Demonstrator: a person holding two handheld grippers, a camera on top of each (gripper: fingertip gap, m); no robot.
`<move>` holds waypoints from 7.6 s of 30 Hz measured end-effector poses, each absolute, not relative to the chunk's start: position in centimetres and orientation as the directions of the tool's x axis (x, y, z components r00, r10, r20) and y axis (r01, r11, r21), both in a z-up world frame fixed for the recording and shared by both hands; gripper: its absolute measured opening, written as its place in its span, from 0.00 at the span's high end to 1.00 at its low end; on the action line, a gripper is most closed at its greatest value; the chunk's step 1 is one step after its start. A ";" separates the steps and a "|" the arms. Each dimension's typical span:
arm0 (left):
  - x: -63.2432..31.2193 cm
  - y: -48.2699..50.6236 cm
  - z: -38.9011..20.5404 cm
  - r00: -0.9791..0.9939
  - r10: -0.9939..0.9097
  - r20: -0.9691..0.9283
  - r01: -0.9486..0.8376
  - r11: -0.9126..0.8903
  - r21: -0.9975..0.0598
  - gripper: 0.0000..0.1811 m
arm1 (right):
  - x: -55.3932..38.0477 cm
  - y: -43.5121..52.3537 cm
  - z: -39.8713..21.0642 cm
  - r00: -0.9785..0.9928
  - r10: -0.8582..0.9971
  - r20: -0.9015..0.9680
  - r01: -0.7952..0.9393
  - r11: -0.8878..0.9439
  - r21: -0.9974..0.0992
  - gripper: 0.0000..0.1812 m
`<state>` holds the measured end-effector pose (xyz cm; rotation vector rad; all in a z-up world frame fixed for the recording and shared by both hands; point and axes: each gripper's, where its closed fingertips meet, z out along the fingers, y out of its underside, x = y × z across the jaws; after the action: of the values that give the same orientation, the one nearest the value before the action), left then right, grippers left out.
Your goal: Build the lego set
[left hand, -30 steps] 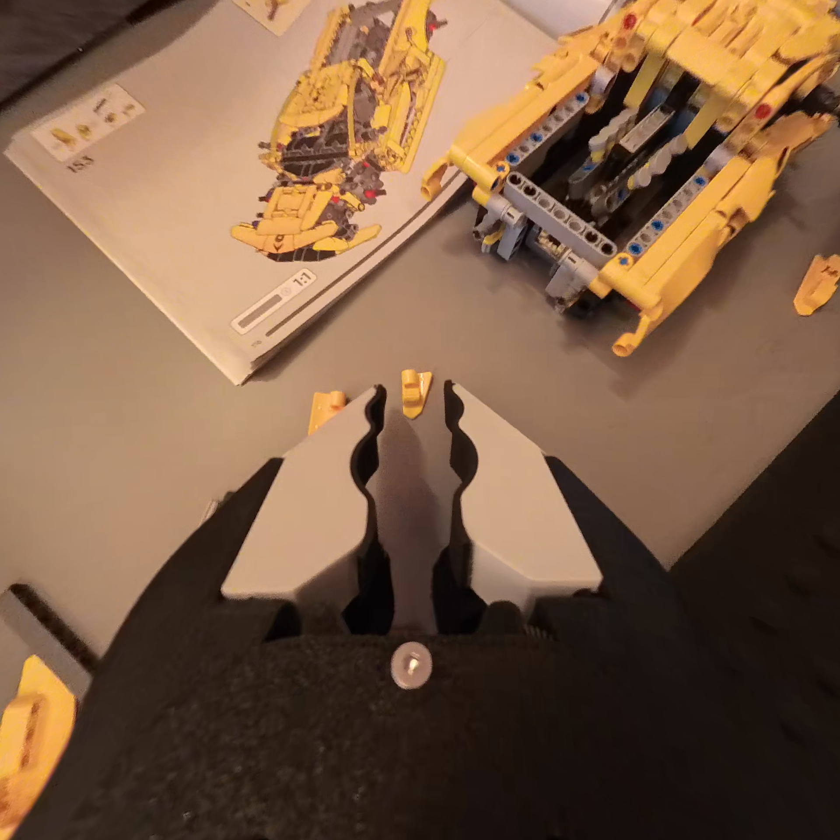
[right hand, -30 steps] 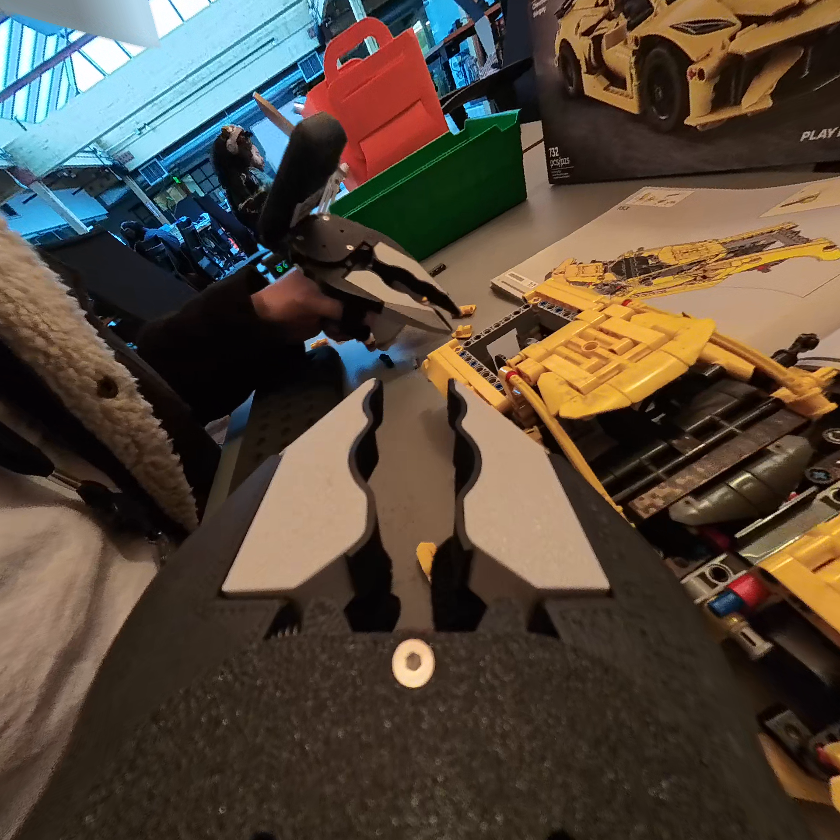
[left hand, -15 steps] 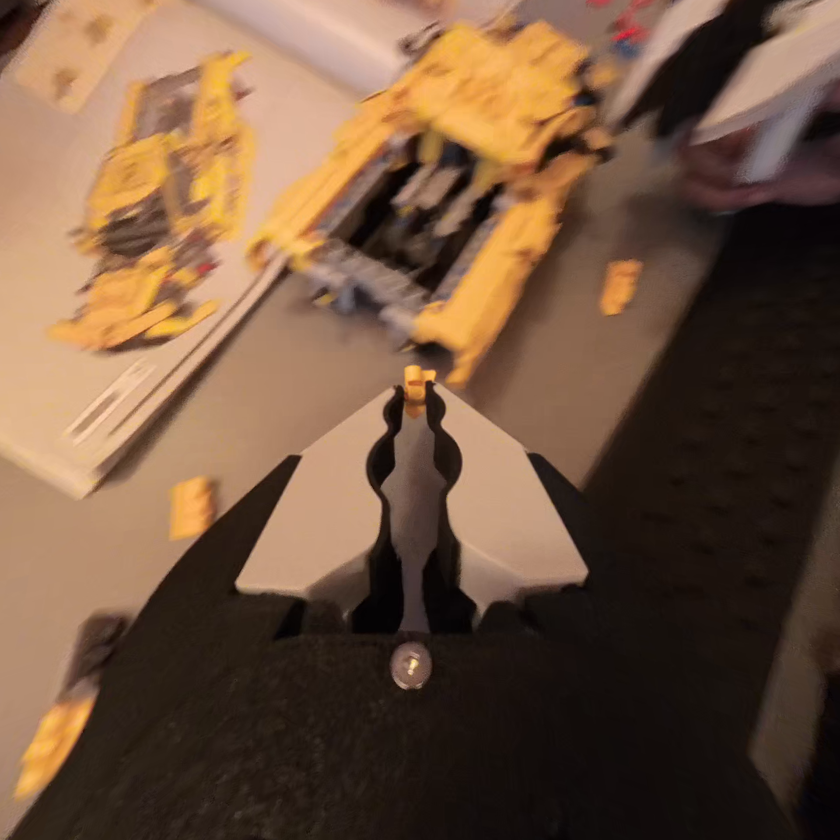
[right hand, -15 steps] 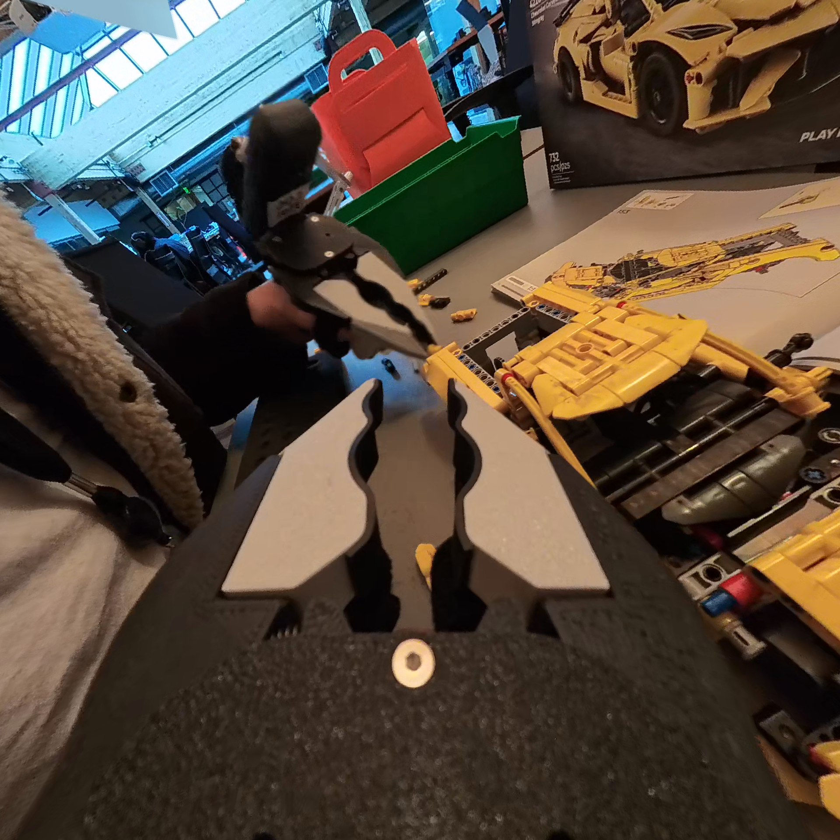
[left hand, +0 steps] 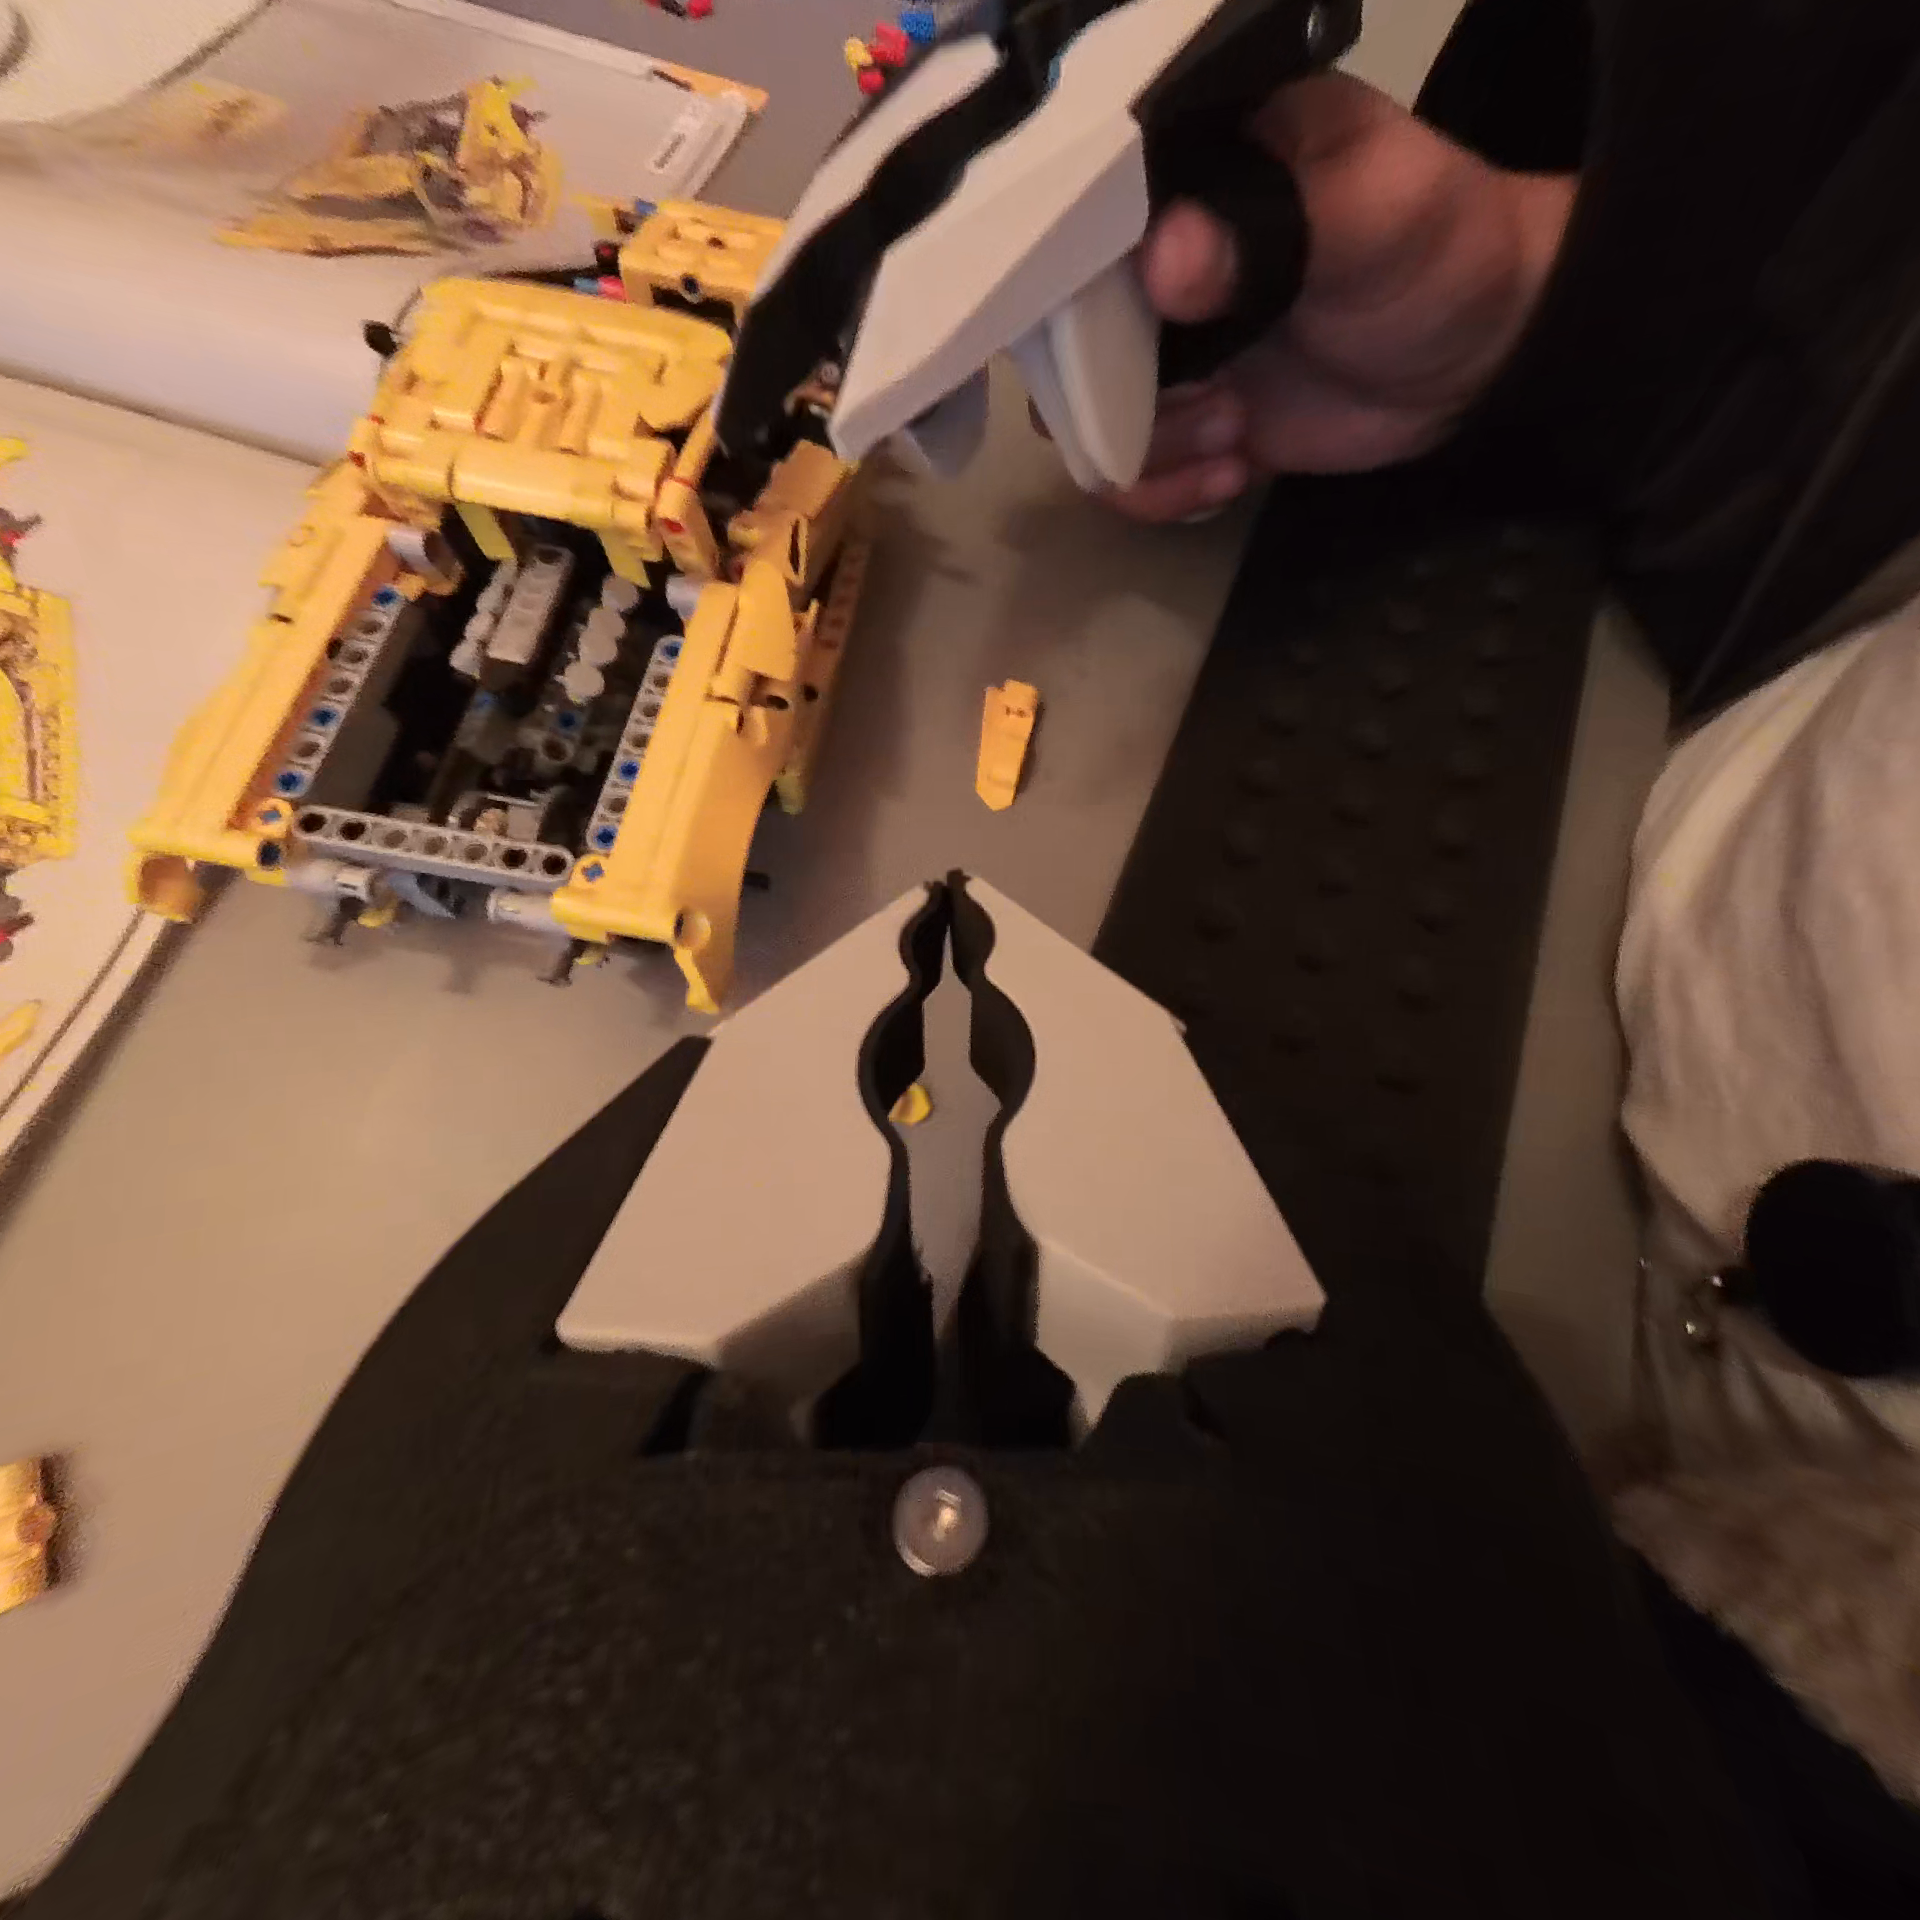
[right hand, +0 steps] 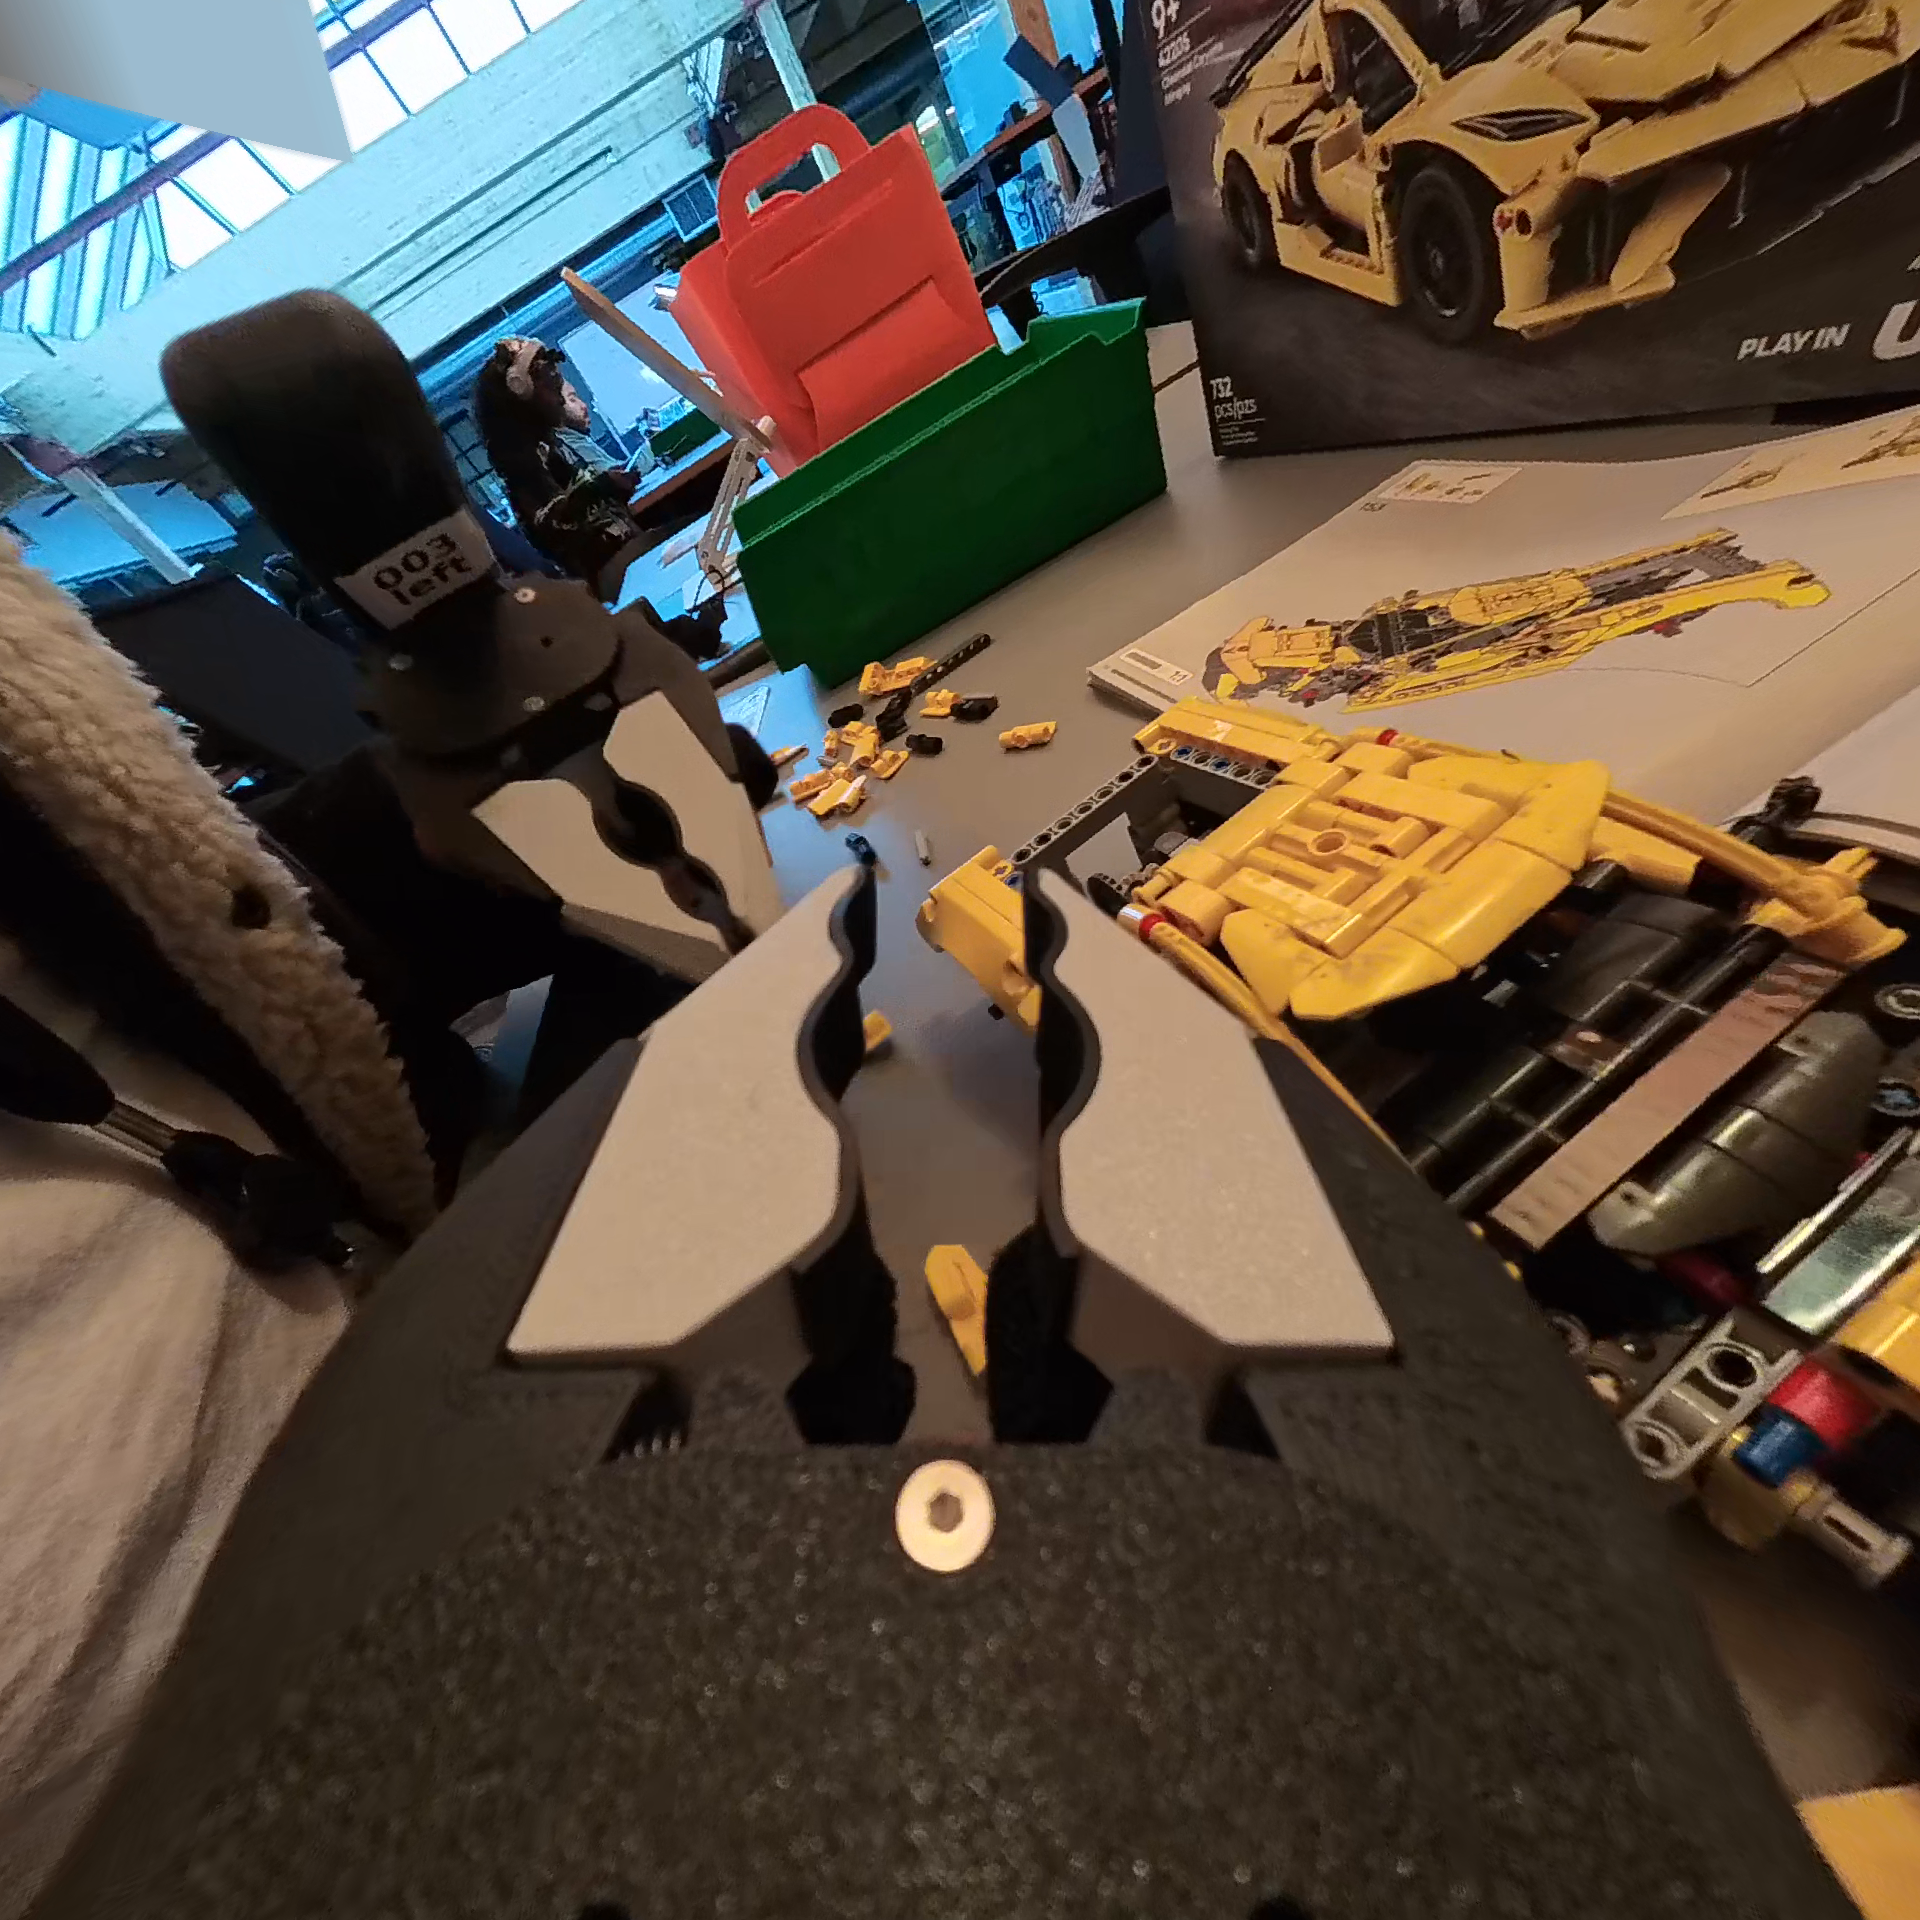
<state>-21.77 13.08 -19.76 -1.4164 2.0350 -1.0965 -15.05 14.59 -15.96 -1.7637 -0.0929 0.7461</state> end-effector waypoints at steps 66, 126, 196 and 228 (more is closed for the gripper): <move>-6.5 33.7 -23.5 -0.136 -0.990 0.027 -0.709 0.078 -0.700 0.67 | 3.8 24.1 -24.9 0.881 0.473 0.013 0.365 -0.662 -0.655 0.41; -21.0 37.3 -25.2 -0.684 -0.714 0.148 -0.724 0.640 -0.256 0.98 | -7.5 8.7 -16.3 0.936 0.151 -0.319 -0.276 -0.254 -0.927 0.68; -27.8 17.3 -20.9 -0.297 -0.937 0.182 -0.633 0.051 -0.772 0.80 | -10.8 4.7 -18.4 0.944 0.262 -0.202 -0.072 -0.434 -0.898 0.69; -30.9 18.7 -19.7 0.089 -0.956 -0.279 -0.480 0.205 -0.853 0.94 | -13.3 1.6 -16.6 0.926 0.361 -0.109 0.001 -0.289 -0.957 0.79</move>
<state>-30.90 18.67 -19.68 -1.4154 1.5337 -0.6341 -13.25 1.58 -16.59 -1.8379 -0.2681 0.3597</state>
